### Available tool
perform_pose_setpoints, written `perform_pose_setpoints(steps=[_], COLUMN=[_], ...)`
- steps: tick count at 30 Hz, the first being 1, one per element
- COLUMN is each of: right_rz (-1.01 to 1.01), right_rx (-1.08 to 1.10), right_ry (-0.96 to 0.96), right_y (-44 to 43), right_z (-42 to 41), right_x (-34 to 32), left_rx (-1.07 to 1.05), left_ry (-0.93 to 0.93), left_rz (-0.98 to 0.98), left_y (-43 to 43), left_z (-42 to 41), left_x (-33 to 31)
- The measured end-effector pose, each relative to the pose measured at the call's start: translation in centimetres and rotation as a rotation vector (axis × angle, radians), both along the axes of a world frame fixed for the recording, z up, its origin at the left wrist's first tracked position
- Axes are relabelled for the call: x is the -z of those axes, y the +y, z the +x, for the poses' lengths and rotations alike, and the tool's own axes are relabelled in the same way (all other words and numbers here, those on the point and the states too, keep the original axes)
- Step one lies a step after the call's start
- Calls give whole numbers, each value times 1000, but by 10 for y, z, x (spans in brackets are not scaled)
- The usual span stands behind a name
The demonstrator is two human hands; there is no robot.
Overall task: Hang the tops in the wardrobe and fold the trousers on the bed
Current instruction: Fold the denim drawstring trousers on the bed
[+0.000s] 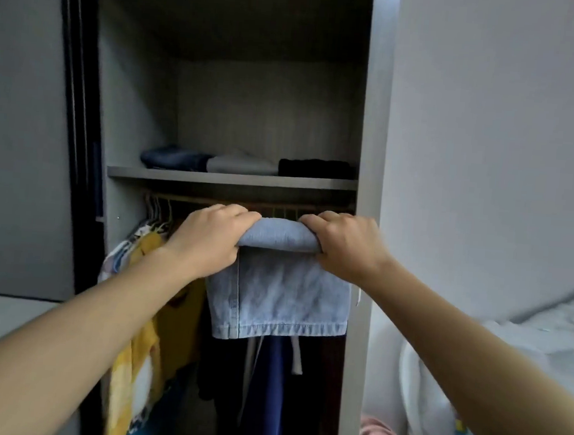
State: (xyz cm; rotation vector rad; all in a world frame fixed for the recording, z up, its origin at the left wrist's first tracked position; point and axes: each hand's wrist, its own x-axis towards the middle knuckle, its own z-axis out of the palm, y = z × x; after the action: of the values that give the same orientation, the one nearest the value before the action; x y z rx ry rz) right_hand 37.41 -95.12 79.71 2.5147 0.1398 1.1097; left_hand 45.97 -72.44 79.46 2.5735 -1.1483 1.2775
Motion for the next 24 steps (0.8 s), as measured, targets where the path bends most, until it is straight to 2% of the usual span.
perform_pose_setpoints(steps=[9, 18, 24], right_rz=[-111, -223, -196], right_rx=[-53, -97, -80], right_ry=[-234, -587, -638], right_y=[52, 7, -29], right_z=[91, 191, 275], right_x=[-113, -221, -260], left_rx=[-36, -64, -126], left_ry=[-239, -552, -630], left_rz=[-105, -164, -175], left_y=[56, 15, -24], left_z=[85, 183, 259], left_x=[-105, -218, -259])
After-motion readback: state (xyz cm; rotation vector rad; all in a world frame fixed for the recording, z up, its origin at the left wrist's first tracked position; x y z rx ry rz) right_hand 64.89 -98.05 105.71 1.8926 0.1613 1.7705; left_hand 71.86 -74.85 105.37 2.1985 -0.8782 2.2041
